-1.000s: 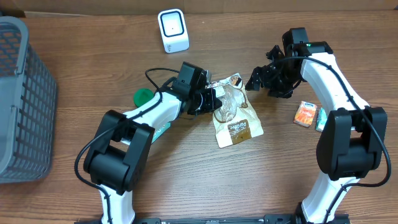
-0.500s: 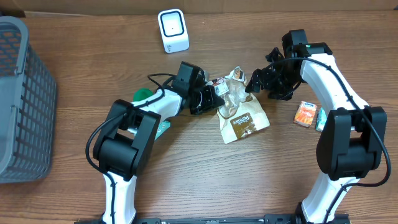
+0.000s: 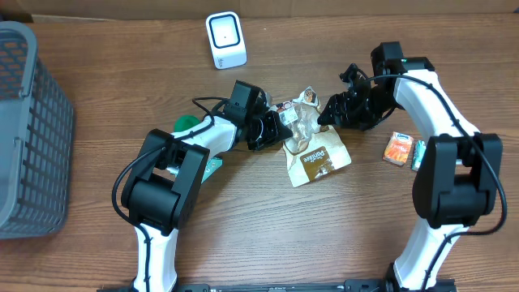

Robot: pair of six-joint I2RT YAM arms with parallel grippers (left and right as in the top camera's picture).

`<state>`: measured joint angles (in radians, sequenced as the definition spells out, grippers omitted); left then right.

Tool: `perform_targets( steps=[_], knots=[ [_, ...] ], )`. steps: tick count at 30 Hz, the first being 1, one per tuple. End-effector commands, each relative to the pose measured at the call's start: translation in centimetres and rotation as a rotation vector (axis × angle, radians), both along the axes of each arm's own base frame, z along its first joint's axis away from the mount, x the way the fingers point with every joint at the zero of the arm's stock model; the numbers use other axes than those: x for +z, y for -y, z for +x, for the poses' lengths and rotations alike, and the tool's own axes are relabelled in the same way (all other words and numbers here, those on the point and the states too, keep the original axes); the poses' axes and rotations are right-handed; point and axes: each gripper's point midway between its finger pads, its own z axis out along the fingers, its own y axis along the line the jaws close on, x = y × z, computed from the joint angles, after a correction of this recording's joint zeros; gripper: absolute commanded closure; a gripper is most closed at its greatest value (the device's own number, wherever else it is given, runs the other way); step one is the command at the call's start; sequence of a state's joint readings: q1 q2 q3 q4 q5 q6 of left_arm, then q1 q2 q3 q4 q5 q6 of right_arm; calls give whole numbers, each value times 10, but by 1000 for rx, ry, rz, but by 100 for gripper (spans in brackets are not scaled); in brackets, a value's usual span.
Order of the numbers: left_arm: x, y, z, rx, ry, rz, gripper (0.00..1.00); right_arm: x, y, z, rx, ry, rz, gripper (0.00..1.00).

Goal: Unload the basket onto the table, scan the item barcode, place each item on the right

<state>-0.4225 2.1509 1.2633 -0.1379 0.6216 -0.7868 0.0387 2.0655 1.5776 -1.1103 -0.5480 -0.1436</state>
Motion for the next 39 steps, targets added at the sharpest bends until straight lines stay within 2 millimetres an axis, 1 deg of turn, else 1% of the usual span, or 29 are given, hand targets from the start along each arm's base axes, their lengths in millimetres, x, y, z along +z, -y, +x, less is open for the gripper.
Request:
perform_targets(
  steps=[1, 3, 5, 8, 11, 13, 14, 15, 16, 17, 19, 21, 23, 24, 26, 27, 30, 31, 38, 39],
  knots=[
    [-52, -25, -15, 59, -106, 124, 96, -15, -6, -3, 50, -16, 47, 32],
    [-52, -25, -15, 59, -106, 123, 96, -23, -5, -5, 79, -18, 46, 35],
    [-52, -25, -15, 59, -105, 123, 96, -27, -5, -6, 81, -25, 46, 35],
    [-52, -25, -15, 59, -105, 122, 96, -31, -7, -6, 94, -27, 54, 36],
    [-51, -24, -14, 57, -104, 115, 96, -33, -14, -10, 123, -22, 77, 37],
    [-51, -24, -14, 57, -103, 115, 96, -34, -21, -12, 138, -17, 106, 41],
    [-51, -24, -14, 56, -103, 114, 96, -36, -24, -13, 144, -14, 111, 48],
    [-51, -24, -14, 56, -103, 113, 96, -38, -26, -15, 148, -13, 111, 52],
    [-50, -23, -14, 54, -105, 110, 96, -41, -27, -16, 152, -12, 110, 59],
    [-50, -23, -14, 54, -105, 109, 96, -44, -28, -18, 150, -14, 110, 63],
    [-50, -24, -14, 55, -105, 109, 96, -49, -28, -20, 139, -21, 110, 66],
    [-50, -25, -13, 58, -106, 109, 96, -51, -29, -21, 125, -29, 115, 66],
    [-50, -26, -13, 61, -106, 108, 96, -48, -32, -20, 123, -28, 140, 66],
    [-50, -26, -12, 61, -105, 108, 96, -46, -34, -19, 122, -24, 158, 65],
    [-50, -26, -12, 61, -105, 108, 96, -42, -39, -17, 121, -12, 192, 58],
    [-50, -26, -12, 61, -105, 108, 96, -41, -40, -16, 121, -6, 202, 57],
    [-50, -26, -12, 61, -105, 108, 96, -39, -42, -14, 120, 4, 218, 57],
    [-50, -26, -12, 61, -105, 108, 96, -40, -42, -13, 107, -3, 216, 59],
    [-47, -22, -11, 52, -97, 86, 96, -36, -47, -13, 106, -3, 244, 89],
    [-47, -22, -11, 52, -95, 85, 96, -35, -48, -13, 106, -3, 251, 94]
  ],
)
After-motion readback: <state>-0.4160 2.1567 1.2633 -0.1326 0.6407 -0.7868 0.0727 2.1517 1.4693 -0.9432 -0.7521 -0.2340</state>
